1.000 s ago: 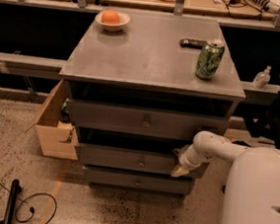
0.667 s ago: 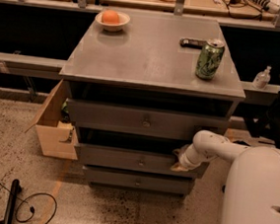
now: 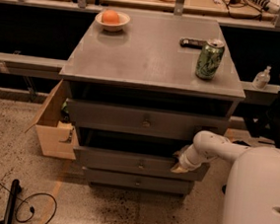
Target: Open middle drawer
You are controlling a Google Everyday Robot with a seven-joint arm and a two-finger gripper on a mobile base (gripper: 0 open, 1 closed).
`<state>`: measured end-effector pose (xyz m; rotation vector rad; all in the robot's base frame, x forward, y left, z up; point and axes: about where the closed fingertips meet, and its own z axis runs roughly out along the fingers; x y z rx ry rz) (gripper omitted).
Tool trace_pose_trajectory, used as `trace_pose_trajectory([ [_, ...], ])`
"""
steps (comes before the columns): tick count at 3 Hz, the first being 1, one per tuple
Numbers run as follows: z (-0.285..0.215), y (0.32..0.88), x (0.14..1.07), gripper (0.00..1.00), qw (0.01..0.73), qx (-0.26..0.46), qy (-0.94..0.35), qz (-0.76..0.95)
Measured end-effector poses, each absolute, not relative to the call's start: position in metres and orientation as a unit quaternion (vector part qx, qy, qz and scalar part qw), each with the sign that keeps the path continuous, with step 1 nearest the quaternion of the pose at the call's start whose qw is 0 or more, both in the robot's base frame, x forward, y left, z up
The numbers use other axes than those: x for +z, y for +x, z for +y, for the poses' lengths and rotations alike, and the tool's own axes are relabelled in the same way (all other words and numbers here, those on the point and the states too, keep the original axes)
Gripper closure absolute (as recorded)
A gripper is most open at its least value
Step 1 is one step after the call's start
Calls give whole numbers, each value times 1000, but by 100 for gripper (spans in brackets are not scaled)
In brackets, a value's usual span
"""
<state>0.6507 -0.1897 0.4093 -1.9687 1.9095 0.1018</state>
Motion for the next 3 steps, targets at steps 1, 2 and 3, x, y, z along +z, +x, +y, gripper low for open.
trace_pose_trajectory([
  [1,-190,651,409,100,197,36,-703,682],
  [2,-183,627,404,100,181,61,-706,681],
  [3,-183,627,410,84,181,61,-706,682],
])
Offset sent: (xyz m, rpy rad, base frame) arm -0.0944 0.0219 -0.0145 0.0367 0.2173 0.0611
